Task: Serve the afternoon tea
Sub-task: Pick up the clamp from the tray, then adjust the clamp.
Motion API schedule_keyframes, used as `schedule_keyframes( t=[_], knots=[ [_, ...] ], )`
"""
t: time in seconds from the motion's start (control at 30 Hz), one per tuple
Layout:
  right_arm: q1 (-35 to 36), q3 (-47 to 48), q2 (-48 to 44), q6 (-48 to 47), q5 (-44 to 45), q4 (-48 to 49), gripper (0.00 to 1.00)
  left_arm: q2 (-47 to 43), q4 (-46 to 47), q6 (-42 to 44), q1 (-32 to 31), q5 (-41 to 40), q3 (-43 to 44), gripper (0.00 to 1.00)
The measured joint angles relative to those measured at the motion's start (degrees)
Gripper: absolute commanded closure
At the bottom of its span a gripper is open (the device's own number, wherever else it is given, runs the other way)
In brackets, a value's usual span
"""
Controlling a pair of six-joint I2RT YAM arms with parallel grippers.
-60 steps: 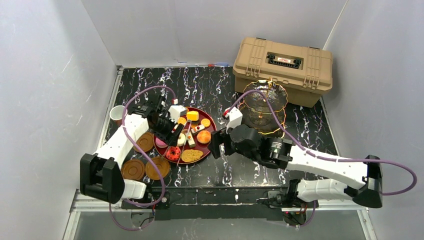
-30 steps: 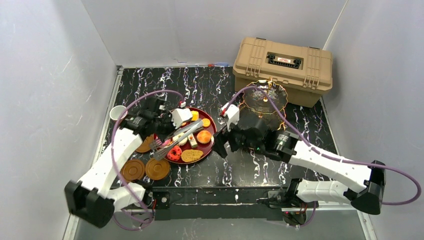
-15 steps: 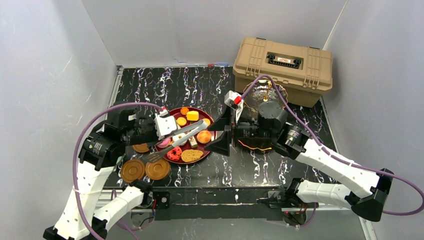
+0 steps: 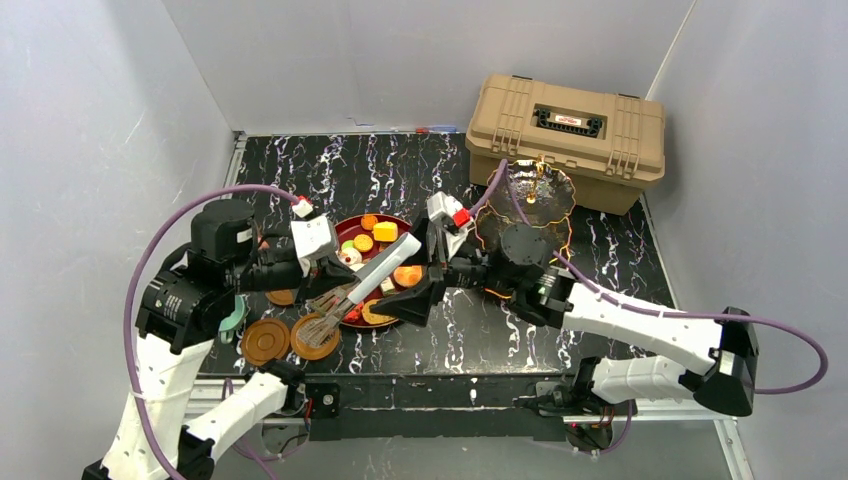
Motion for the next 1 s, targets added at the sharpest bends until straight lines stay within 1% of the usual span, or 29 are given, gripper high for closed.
schedule_keyframes(
  t=[0.07, 0.23, 0.37, 0.43, 0.5, 0.57, 0.7, 0.77, 0.8, 0.83, 0.93, 0.97, 1.0],
  knots=[
    [0.94, -1.01, 0.79, 0.07, 1.73, 2.71, 0.04, -0.13, -0.04, -1.03, 0.0, 1.11, 0.0, 1.0],
    [2.56, -4.2, 1.03, 0.68, 6.29, 9.05, 0.13, -1.2, -0.04, -1.64, 0.0, 1.64, -0.98, 1.0],
    [4.31, -4.2, 2.36, 1.97, 7.82, 13.22, 0.14, -2.16, -0.09, -1.49, 0.0, 1.33, -1.95, 1.0],
    [5.09, -4.2, 3.26, 2.82, 7.89, 14.8, 0.16, -2.36, 0.13, -1.46, 0.0, 0.9, -2.36, 1.0],
    [5.84, -4.33, 3.89, 3.1, 8.61, 15.69, 0.22, -2.69, 0.42, -1.49, 0.0, 0.48, -3.1, 1.0],
    [6.29, -4.48, 4.04, 3.06, 9.77, 15.87, 0.3, -2.91, 0.46, -1.53, 0.0, 0.39, -3.48, 1.0],
    [6.71, -4.5, 4.04, 2.73, 12.92, 15.89, 0.5, -3.13, 0.98, -1.57, -0.02, 0.81, -3.52, 1.0],
    [6.71, -4.5, 4.04, 2.45, 14.47, 15.78, 0.56, -3.23, 1.31, -1.62, -0.07, 1.05, -3.52, 1.0],
    [6.73, -4.5, 4.02, 2.27, 15.17, 15.61, 0.57, -3.28, 1.36, -1.7, -0.09, 1.11, -3.52, 1.0],
    [6.78, -4.5, 4.0, 1.99, 15.69, 15.45, 0.58, -3.32, 1.4, -1.86, -0.11, 1.18, -3.52, 0.87],
    [6.95, -4.9, 3.65, 1.55, 17.27, 14.95, 0.58, -3.32, 1.81, -2.34, -0.13, 0.98, -3.52, 0.36],
    [7.04, -5.51, 3.26, 1.53, 17.68, 14.58, 0.59, -3.32, 1.92, -1.86, -0.13, 0.92, -3.5, 0.29],
    [7.13, -6.19, 2.75, 1.6, 17.49, 14.19, 0.59, -3.37, 2.36, -2.19, -0.02, -0.28, -3.5, 0.27]
  ],
)
